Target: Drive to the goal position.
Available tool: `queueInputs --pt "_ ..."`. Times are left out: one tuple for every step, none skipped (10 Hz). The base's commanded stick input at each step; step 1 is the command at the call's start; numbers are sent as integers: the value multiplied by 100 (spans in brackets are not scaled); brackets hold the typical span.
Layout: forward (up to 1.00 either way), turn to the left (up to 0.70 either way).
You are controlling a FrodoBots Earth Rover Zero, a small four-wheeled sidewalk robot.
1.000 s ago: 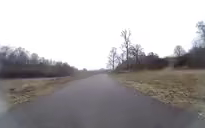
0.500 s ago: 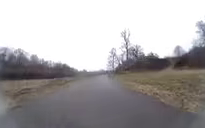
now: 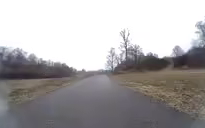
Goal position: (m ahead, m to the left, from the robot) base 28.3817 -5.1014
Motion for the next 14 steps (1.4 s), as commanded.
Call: queueInputs --pt "70 0" --pt "70 0" --pt "70 0" --pt "70 0" --pt "70 0" --pt "70 0" --pt "70 0" --pt "70 0" --pt "70 0" --pt "70 0" --pt "70 0" --pt "70 0" --pt "70 0" --pt "70 0"
